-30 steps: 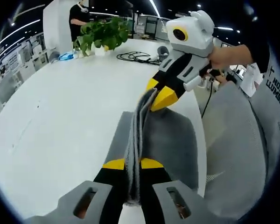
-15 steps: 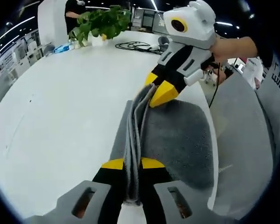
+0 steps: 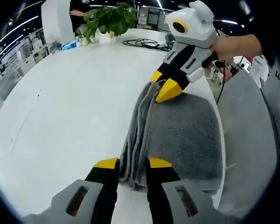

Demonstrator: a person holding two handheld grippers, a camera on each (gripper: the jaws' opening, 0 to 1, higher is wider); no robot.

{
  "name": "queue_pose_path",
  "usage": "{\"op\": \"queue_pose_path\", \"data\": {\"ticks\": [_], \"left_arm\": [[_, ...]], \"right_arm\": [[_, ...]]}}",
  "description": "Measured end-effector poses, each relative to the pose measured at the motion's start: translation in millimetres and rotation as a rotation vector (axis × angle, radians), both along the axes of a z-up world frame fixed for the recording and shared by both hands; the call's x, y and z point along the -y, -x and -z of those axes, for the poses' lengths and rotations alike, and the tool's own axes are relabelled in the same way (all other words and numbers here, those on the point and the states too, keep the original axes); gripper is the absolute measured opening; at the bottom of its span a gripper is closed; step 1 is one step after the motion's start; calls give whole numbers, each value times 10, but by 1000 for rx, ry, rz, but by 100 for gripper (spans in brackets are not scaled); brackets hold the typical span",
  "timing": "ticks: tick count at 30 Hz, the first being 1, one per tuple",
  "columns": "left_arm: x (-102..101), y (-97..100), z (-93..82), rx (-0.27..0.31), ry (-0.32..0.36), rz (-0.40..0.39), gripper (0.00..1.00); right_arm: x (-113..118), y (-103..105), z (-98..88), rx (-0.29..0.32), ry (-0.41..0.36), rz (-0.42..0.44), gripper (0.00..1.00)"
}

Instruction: Fold the towel on the table until its edges align and the towel forms a compact rectangular stack.

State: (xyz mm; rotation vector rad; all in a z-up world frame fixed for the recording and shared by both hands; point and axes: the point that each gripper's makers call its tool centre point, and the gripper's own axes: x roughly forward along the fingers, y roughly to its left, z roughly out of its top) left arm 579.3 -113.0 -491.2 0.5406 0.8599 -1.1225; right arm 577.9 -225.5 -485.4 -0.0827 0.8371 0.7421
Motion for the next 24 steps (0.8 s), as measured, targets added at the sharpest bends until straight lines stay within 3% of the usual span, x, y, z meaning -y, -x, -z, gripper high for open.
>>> {"op": "queue_pose_path", "data": {"ticks": [10,18,24], "left_arm": [[-125,-10,-37,2,10,-96,25],[-252,-74,-77,21,7,-192,26],[-283,-58,-155,30,15,-209,24]], "right_arm": [[157,-26,-4,4,30,40,20],[250,-7,-37,2,34,66,20],[303,14,-63,21,52,45,17]]}}
